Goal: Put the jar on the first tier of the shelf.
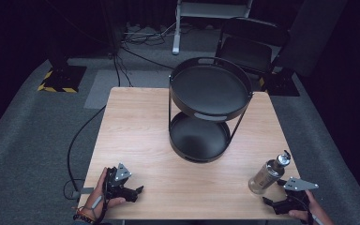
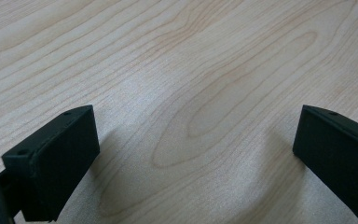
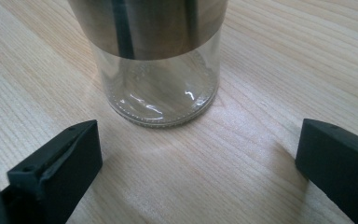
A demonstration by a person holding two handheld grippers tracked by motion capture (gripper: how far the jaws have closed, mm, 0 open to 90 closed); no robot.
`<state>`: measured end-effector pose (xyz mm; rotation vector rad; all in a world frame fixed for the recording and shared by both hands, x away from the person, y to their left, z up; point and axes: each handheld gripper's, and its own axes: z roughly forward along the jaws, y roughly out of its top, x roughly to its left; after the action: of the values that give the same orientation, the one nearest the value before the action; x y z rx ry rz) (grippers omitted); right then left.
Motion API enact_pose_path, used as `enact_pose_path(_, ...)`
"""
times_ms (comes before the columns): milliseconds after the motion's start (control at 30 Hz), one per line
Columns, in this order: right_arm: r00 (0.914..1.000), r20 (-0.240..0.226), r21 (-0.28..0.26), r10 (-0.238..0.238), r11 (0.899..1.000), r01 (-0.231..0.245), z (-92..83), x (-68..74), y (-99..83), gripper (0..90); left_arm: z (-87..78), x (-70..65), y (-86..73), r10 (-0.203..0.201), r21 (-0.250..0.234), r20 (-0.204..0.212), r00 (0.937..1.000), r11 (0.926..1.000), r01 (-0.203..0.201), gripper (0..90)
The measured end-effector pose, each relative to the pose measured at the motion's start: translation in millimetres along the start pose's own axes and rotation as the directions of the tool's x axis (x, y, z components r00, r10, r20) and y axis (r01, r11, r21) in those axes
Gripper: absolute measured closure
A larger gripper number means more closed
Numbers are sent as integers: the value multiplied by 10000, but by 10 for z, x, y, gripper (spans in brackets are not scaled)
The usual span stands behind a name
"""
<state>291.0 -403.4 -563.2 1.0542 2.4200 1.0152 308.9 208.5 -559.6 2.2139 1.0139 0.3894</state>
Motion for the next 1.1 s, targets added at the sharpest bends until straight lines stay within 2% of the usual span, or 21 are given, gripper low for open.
enact_pose_path(367,10000,-9,400,-75,9992,76,-23,7,26,3,0,-1,-1,-11,2,-4,10000,10000,11,0)
enact_pose_path(600,9995,146,1060,-278,9940,261,-74,67,98,25,0,-2,-1,-24,1,-4,10000,10000,24,0)
enact_pose_path(667,9997,26,1040,-256,9943,252,-93,93,146,23,0,-1,-1,-13,1,-6,10000,10000,13,0)
enact_pose_path(933,9996,105,756,-248,9969,239,-152,168,297,23,0,-1,-1,-12,1,-6,10000,10000,12,0)
enact_pose_path(1033,9988,408,677,-287,9974,258,-168,179,358,26,0,-2,-1,-16,0,-14,10000,10000,16,0)
enact_pose_path(1100,9991,363,543,-206,9984,186,-179,178,386,23,-1,-2,-1,-15,2,-14,10000,10000,15,0)
